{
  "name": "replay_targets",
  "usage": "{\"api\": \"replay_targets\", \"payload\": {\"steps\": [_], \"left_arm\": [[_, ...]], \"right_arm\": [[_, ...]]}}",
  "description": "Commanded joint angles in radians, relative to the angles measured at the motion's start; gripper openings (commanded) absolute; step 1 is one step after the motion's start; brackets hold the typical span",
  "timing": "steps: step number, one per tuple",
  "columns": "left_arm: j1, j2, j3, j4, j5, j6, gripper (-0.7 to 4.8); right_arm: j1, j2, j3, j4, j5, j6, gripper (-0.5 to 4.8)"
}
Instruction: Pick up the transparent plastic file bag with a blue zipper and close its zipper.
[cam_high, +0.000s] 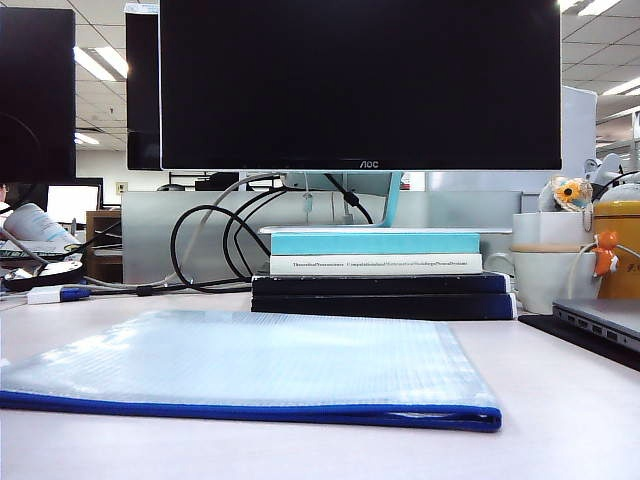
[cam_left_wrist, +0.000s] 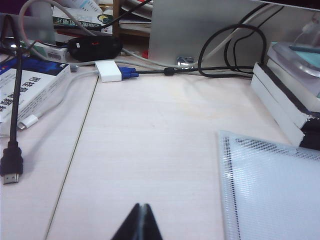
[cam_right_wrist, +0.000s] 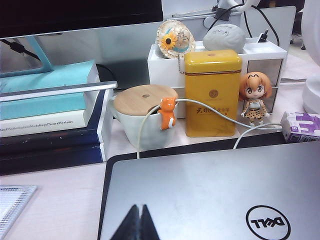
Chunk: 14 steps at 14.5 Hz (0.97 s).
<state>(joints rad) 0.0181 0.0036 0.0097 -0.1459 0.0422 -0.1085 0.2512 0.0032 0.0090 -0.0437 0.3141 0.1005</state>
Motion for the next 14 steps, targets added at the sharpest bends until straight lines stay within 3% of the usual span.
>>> {"api": "replay_targets", "payload": {"steps": [1,2,3,4,6,9,12,13,14], "left_arm": [[0.002,-0.003,0.001,0.014,0.001,-0.029,-0.05],[0.002,-0.003,0.001,0.014,-0.002,-0.037,-0.05],[0.002,-0.003,0.035,0.138,0.035,-0.166,-0.05],[0.002,-0.003,0.113,0.158,0.069,-0.195,-0.05],[0.002,0.005,0.214,0.11,0.071,-0.163,-0.05],[0.002,0.095,0.359,0.036,0.101,-0.033,-0.05],[0.002,0.286,0.555,-0.021,0.193,0.139,-0.05],[0.002,0.349,0.616,-0.023,0.231,0.228,-0.05],[0.003,0.428,0.702,-0.069,0.236,0.374,-0.05]], "right_arm": [[-0.001,-0.002,-0.001,0.01,0.005,0.004,-0.01],[-0.001,-0.002,-0.001,0.009,0.005,0.004,-0.01],[-0.001,-0.002,0.0,0.032,-0.002,0.048,-0.01],[-0.001,-0.002,0.014,0.147,0.0,0.175,-0.01],[-0.001,-0.002,0.045,0.271,-0.008,0.187,-0.01],[-0.001,0.024,0.14,0.262,-0.006,0.176,-0.01],[-0.001,0.185,0.288,0.261,-0.106,0.105,-0.01],[-0.001,0.272,0.359,0.258,-0.158,0.076,-0.01],[-0.001,0.395,0.465,0.243,-0.266,0.018,-0.01]]}}
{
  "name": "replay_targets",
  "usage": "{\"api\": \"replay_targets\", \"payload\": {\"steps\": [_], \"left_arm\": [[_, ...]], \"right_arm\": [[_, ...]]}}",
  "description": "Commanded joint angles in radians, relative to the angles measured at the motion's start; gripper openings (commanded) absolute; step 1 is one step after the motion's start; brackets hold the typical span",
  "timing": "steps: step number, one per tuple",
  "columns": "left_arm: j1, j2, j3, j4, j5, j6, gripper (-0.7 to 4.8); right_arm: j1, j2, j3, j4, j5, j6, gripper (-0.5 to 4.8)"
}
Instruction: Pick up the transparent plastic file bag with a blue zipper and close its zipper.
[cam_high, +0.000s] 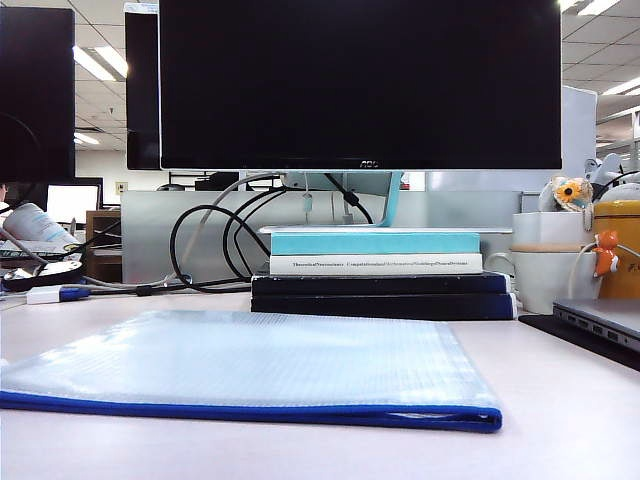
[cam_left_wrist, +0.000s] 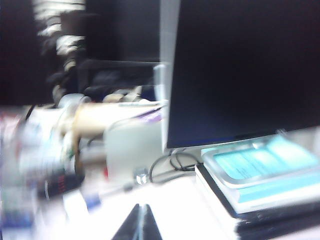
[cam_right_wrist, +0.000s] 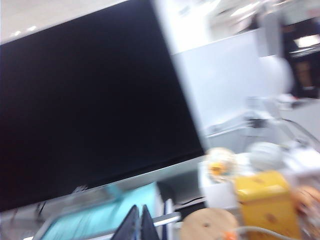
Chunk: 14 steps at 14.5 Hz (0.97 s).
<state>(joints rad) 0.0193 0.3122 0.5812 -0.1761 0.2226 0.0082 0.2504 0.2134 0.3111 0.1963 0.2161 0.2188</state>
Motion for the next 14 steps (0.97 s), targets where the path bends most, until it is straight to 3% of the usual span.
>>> {"api": "replay_targets", "payload": {"steps": [1,2,3,9,13,14], "left_arm": [[0.002,0.167,0.179,-0.098,0.055,0.36,-0.05],[0.002,0.217,0.227,-0.182,0.055,0.468,-0.05],[0.002,0.254,0.256,-0.234,0.055,0.519,-0.05],[0.012,0.379,0.281,-0.399,0.104,0.51,-0.04],[0.013,0.401,0.281,-0.459,0.264,0.463,-0.03],[0.013,0.403,0.281,-0.463,0.264,0.457,-0.03]], "right_arm": [[0.0,0.275,0.246,-0.035,-0.251,-0.129,-0.01],[0.0,0.376,0.351,-0.105,-0.338,-0.162,-0.01],[0.0,0.475,0.439,-0.159,-0.418,-0.198,-0.01],[0.014,0.972,0.809,-0.402,-0.896,-0.227,-0.01],[0.097,1.13,0.877,-0.404,-0.989,-0.268,0.0],[0.121,1.152,0.88,-0.405,-0.997,-0.282,0.0]]}}
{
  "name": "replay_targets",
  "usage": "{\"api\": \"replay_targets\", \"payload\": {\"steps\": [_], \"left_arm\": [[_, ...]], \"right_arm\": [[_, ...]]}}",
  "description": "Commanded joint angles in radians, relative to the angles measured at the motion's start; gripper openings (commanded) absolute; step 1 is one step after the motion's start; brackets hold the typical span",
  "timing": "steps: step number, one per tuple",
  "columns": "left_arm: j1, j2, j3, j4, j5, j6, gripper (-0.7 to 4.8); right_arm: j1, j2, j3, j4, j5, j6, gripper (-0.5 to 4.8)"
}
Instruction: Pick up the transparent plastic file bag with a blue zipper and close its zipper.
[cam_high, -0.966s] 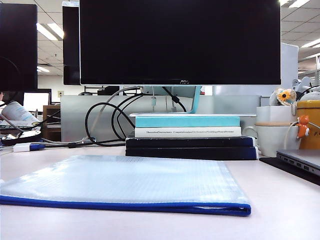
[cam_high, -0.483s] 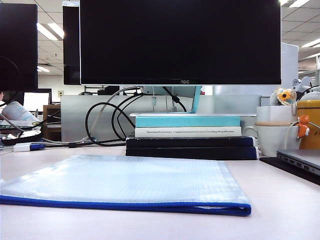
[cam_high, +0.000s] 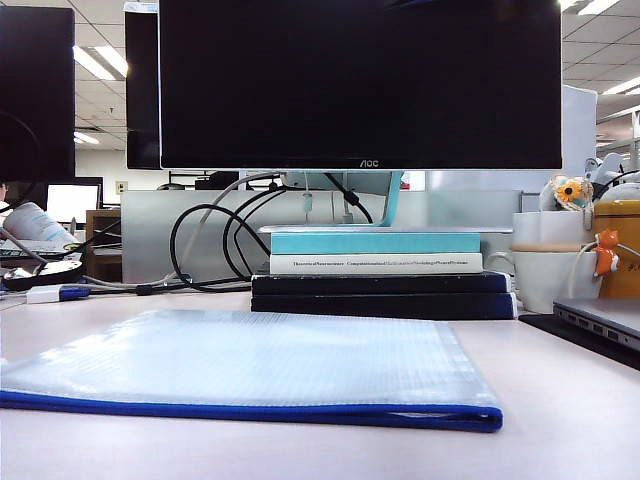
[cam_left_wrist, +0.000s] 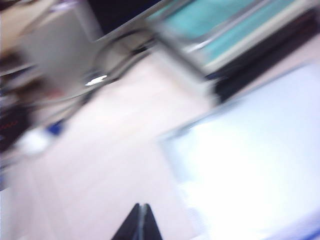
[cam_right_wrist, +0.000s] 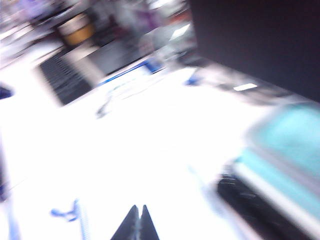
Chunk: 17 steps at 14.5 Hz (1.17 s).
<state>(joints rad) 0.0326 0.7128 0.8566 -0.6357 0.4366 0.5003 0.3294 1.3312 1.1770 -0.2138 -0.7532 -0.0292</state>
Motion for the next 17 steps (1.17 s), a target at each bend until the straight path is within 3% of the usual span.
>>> {"api": "replay_targets", "payload": {"steps": [1,2,3,4,6,8,10,11,12,13,14,16,17], "left_arm": [[0.0,0.003,0.005,-0.019,0.019,-0.033,-0.03],[0.0,0.004,0.005,-0.091,-0.132,0.043,-0.03],[0.0,0.004,0.005,-0.13,-0.154,0.06,-0.03],[0.0,0.004,0.005,-0.152,-0.171,0.078,-0.03],[0.0,0.004,0.013,-0.251,-0.357,0.095,-0.02],[0.0,0.003,0.025,-0.293,-0.489,0.094,-0.01],[0.0,0.003,0.064,-0.36,-0.495,0.071,0.04],[-0.003,-0.024,0.072,-0.462,-0.365,0.064,0.03],[-0.003,-0.05,0.097,-0.637,-0.347,-0.053,0.03],[-0.003,-0.051,0.133,-0.689,-0.448,-0.122,0.02],[-0.003,-0.066,0.167,-0.784,-0.473,-0.127,-0.04],[-0.003,-0.067,0.167,-0.788,-0.474,-0.127,-0.04],[-0.003,-0.067,0.167,-0.784,-0.426,-0.127,-0.04]], "right_arm": [[0.099,0.077,0.014,0.004,-0.031,-0.077,0.0],[0.256,0.16,0.016,0.004,0.024,-0.176,0.01],[0.327,0.192,0.028,-0.013,0.068,-0.245,0.13],[0.37,0.217,0.048,-0.04,0.099,-0.301,0.23],[0.498,0.322,0.153,-0.146,0.212,-0.459,0.27],[0.528,0.384,0.207,-0.166,0.213,-0.477,0.28],[0.549,0.469,0.266,-0.224,0.189,-0.521,0.66],[0.586,0.557,0.279,-0.289,0.148,-0.56,1.23],[0.652,0.573,0.279,-0.256,0.151,-0.648,1.81],[0.678,0.604,0.28,-0.155,0.152,-0.663,1.81],[0.706,0.758,0.386,-0.136,0.153,-0.683,1.81],[0.702,0.817,0.453,-0.177,0.171,-0.734,1.81],[0.689,0.845,0.466,-0.181,0.172,-0.755,1.81]]}}
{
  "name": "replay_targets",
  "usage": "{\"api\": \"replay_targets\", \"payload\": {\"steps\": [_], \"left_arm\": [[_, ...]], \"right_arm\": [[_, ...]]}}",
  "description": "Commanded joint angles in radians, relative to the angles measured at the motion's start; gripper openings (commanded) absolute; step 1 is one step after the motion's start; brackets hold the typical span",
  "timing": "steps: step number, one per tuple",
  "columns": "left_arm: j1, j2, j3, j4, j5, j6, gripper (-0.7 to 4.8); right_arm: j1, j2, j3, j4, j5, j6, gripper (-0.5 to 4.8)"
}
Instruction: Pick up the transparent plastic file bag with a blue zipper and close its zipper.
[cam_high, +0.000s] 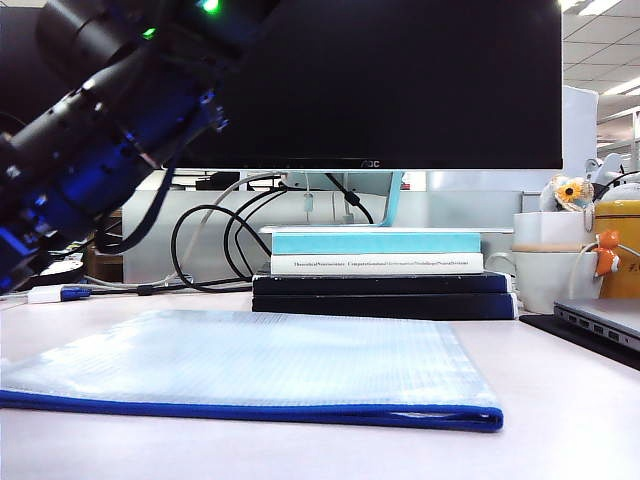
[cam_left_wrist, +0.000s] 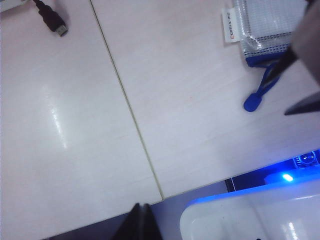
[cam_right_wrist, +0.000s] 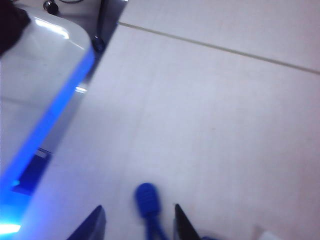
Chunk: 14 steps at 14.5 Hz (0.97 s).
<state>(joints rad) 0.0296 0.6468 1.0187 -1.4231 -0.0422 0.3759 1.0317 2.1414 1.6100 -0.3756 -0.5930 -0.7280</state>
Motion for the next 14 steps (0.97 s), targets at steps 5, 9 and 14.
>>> {"api": "replay_targets", "payload": {"steps": [5,9,14], "left_arm": [[0.0,-0.001,0.004,0.018,0.118,0.012,-0.04],[0.0,-0.001,0.004,0.027,0.117,0.013,-0.04],[0.0,-0.001,0.004,0.096,0.114,0.012,-0.04]], "right_arm": [[-0.005,0.094,0.033,0.002,-0.016,-0.047,1.81],[0.016,0.153,0.033,0.068,0.08,0.021,-0.02],[0.014,0.072,0.035,0.01,0.217,0.048,-0.02]]}}
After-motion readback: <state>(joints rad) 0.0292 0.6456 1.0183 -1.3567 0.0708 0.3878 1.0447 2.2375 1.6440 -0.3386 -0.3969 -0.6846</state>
